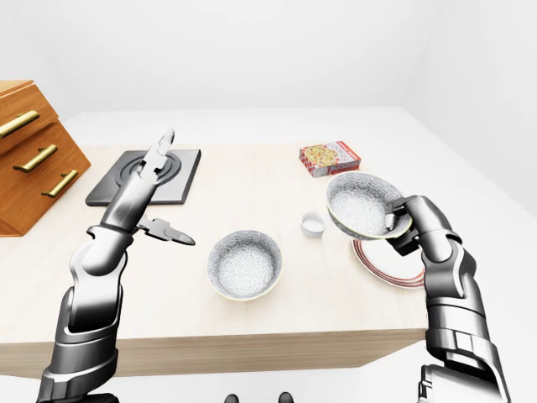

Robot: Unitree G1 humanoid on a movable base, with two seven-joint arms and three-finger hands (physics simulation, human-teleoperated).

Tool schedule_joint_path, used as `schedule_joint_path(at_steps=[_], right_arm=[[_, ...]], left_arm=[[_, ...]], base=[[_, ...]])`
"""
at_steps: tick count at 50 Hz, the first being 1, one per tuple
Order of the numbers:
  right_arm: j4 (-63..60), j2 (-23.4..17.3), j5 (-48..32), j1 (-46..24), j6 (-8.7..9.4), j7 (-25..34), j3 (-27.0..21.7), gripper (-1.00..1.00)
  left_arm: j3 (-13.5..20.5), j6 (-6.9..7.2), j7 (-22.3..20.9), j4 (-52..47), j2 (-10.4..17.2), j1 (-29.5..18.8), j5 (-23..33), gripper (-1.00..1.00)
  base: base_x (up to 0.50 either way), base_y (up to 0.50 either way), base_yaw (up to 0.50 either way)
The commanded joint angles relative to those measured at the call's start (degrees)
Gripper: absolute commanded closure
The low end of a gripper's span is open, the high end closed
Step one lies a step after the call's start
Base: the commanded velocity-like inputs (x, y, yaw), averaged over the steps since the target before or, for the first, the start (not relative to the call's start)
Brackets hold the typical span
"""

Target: Pick the akita bowl from table center and place it on the plate.

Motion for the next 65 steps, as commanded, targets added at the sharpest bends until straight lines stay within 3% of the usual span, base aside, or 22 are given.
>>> schedule_joint_path(at_steps=[1, 16, 33, 65], right_arm=[[11.52, -4.76, -0.5, -0.54, -5.16, -6.59, -0.74, 1.0], [26.5, -8.18, -1.49, -4.84, -5.2, -14.46, 3.29, 1.0], [38.64, -7.72, -2.86, -10.21, -5.2, -21.5, 7.77, 1.0], [41.72, -8.37, -1.22, -8.29, -5.2, -23.35, 8.24, 1.0]], left_arm=[[-0.26, 0.0, -0.28, -0.48, -0.18, 0.11, 0.3, -1.0], [-0.47, 0.0, -0.73, -0.39, -0.25, -0.72, 0.73, -1.0], [-0.64, 0.0, -0.43, 0.12, -0.4, -0.28, 0.82, -1.0], [-0.79, 0.0, -0.01, 1.11, -0.66, 0.28, 1.19, -1.0]], base=[[0.0, 0.0, 0.0], [0.0, 0.0, 0.0], [0.0, 0.0, 0.0], [0.0, 0.0, 0.0]])
